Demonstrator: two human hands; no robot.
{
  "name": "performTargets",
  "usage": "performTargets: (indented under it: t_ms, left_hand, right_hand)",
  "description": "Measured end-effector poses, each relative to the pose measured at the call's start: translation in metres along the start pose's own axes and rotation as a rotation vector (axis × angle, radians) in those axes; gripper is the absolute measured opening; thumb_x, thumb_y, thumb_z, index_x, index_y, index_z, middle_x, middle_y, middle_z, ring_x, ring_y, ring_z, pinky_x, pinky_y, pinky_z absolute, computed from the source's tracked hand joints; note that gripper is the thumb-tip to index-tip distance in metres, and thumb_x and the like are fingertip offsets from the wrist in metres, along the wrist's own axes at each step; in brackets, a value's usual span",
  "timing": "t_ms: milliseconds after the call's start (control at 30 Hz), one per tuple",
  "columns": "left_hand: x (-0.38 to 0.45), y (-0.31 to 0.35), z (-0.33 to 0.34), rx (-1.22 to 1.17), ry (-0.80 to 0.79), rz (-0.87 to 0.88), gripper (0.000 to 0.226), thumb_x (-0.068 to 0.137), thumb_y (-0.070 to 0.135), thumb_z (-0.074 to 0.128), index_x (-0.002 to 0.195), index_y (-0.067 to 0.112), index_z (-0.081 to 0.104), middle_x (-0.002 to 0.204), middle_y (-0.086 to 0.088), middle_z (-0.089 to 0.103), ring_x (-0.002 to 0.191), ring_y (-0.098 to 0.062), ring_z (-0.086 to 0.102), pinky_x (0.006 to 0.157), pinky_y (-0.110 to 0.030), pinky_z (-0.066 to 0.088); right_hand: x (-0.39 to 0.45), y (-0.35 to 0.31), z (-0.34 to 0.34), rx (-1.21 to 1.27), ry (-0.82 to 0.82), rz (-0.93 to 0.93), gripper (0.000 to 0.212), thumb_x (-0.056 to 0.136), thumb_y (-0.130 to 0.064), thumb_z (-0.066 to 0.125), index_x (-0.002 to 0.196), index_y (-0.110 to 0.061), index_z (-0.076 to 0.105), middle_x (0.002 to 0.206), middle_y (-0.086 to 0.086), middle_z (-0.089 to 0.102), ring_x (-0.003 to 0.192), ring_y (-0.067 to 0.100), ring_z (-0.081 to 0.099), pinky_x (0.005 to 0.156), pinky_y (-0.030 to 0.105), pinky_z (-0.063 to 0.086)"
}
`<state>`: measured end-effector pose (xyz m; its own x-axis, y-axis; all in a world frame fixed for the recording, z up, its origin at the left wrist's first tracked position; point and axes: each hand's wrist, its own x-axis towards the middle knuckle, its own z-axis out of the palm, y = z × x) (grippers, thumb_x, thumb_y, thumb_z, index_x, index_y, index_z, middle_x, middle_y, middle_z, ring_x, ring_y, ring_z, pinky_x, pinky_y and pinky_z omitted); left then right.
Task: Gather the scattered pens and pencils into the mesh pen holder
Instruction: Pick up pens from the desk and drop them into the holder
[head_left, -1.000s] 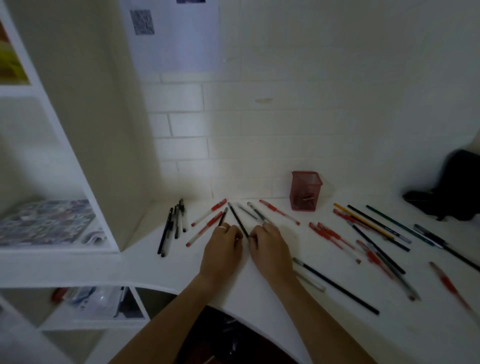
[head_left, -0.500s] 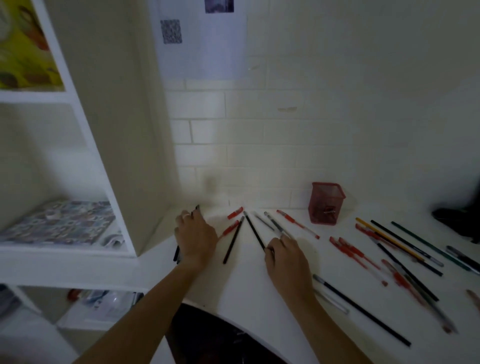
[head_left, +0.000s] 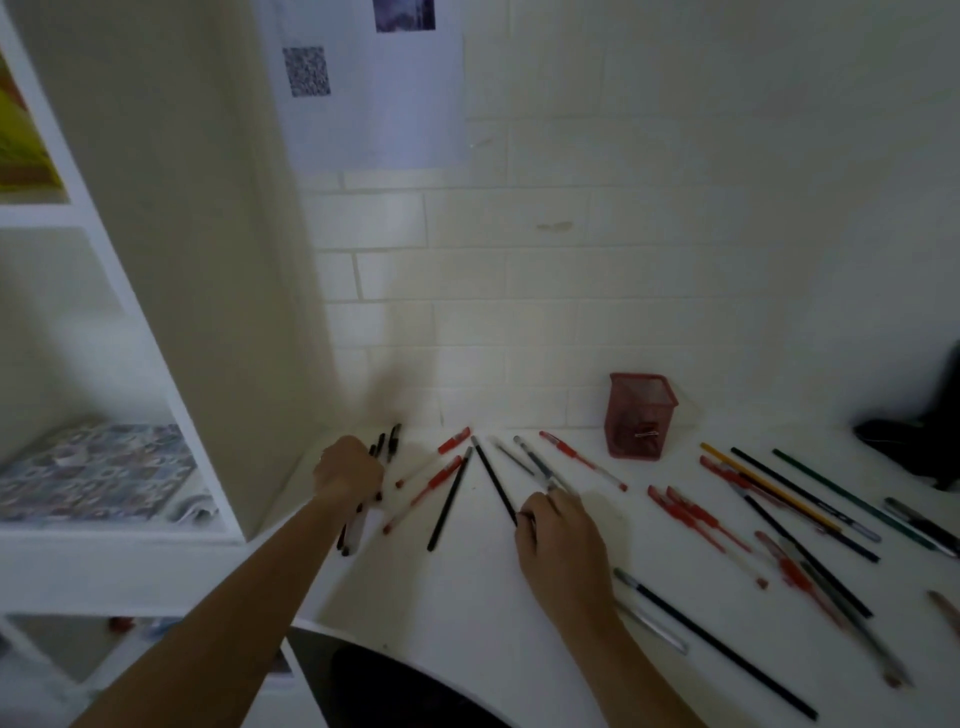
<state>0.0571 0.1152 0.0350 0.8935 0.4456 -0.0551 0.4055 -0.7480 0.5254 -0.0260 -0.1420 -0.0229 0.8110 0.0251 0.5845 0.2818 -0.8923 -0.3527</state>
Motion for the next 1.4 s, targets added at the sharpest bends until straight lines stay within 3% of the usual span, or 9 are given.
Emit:
performTargets:
  t_ms: [167, 300, 467, 600, 700, 800, 1033, 1200, 1400]
  left_hand:
    - [0.004, 0.007, -0.006, 0.060, 0.025, 0.058, 0.026, 0.082, 0.004, 0.062, 0.059, 0.006, 0.049, 0.092, -0.021, 0.071, 0.084, -0.035, 0.071, 0.060, -0.028, 0.049]
    - [0.002, 0.011, -0.009, 0.091, 0.039, 0.110, 0.021, 0.085, 0.009, 0.061, 0.090, -0.011, 0.066, 0.095, -0.025, 0.071, 0.087, -0.037, 0.071, 0.071, -0.035, 0.058]
    - [0.004, 0.012, -0.012, 0.056, 0.090, 0.146, 0.040, 0.089, 0.006, 0.058, 0.054, 0.010, 0.037, 0.066, -0.013, 0.060, 0.070, -0.031, 0.067, 0.051, -0.024, 0.043]
    - [0.001, 0.018, -0.026, -0.119, 0.062, 0.173, 0.034, 0.079, 0.006, 0.070, 0.053, 0.001, 0.049, 0.063, -0.014, 0.064, 0.062, -0.026, 0.064, 0.055, -0.030, 0.050]
    - [-0.024, 0.047, -0.036, -0.423, -0.082, 0.256, 0.020, 0.075, 0.009, 0.083, 0.086, -0.005, 0.073, 0.079, -0.014, 0.071, 0.072, -0.025, 0.068, 0.075, -0.039, 0.061]
    - [-0.061, 0.091, -0.036, -0.675, -0.245, 0.341, 0.029, 0.074, 0.011, 0.085, 0.097, -0.001, 0.073, 0.091, -0.020, 0.075, 0.079, -0.030, 0.075, 0.069, -0.032, 0.063]
    - [-0.094, 0.164, -0.012, -0.712, -0.225, 0.610, 0.031, 0.075, 0.045, 0.079, 0.094, 0.020, 0.075, 0.084, 0.001, 0.077, 0.082, -0.015, 0.075, 0.078, -0.035, 0.062]
    - [-0.038, 0.112, 0.001, -0.082, 0.064, 0.554, 0.021, 0.089, 0.031, 0.065, 0.099, 0.013, 0.072, 0.100, -0.003, 0.073, 0.096, -0.022, 0.069, 0.085, -0.029, 0.052]
    - [0.013, 0.024, 0.014, 0.308, 0.036, 0.213, 0.016, 0.088, 0.021, 0.054, 0.097, 0.010, 0.061, 0.105, -0.013, 0.063, 0.096, -0.030, 0.062, 0.078, -0.033, 0.053]
  right_hand:
    - [0.001, 0.001, -0.002, 0.023, 0.004, 0.010, 0.008, 0.089, -0.018, 0.062, 0.081, -0.015, 0.062, 0.083, 0.001, 0.062, 0.075, 0.018, 0.062, 0.065, 0.030, 0.055]
    - [0.001, 0.000, -0.005, 0.032, 0.022, 0.015, 0.007, 0.088, -0.017, 0.063, 0.081, -0.015, 0.063, 0.083, 0.002, 0.063, 0.077, 0.018, 0.062, 0.066, 0.029, 0.053]
    - [0.001, 0.000, -0.008, 0.059, 0.043, 0.021, 0.006, 0.087, -0.014, 0.064, 0.081, -0.015, 0.063, 0.080, 0.000, 0.061, 0.074, 0.017, 0.059, 0.065, 0.027, 0.050]
    - [0.004, -0.003, -0.014, 0.089, 0.073, 0.055, 0.003, 0.086, -0.012, 0.067, 0.085, -0.015, 0.066, 0.080, -0.002, 0.061, 0.072, 0.014, 0.057, 0.064, 0.024, 0.050]
    - [0.019, -0.011, -0.026, 0.219, 0.054, 0.115, 0.007, 0.092, -0.018, 0.061, 0.088, -0.017, 0.066, 0.079, -0.006, 0.057, 0.071, 0.010, 0.053, 0.064, 0.020, 0.044]
    - [0.044, -0.022, -0.042, 0.418, -0.055, 0.132, 0.011, 0.093, -0.030, 0.061, 0.092, -0.021, 0.067, 0.081, -0.007, 0.063, 0.074, 0.006, 0.059, 0.065, 0.015, 0.044]
    - [0.093, 0.002, -0.088, 0.503, -0.109, 0.278, 0.011, 0.092, -0.026, 0.066, 0.089, -0.016, 0.067, 0.076, -0.008, 0.069, 0.064, 0.000, 0.063, 0.054, 0.005, 0.041]
    - [0.134, 0.064, -0.117, 0.418, 0.174, 0.376, 0.017, 0.093, -0.028, 0.063, 0.084, -0.015, 0.067, 0.075, -0.003, 0.073, 0.067, 0.013, 0.066, 0.060, 0.019, 0.044]
    - [0.169, 0.115, -0.099, 0.338, 0.240, 0.426, 0.030, 0.092, -0.038, 0.059, 0.085, -0.012, 0.073, 0.084, 0.011, 0.068, 0.080, 0.027, 0.064, 0.074, 0.035, 0.050]
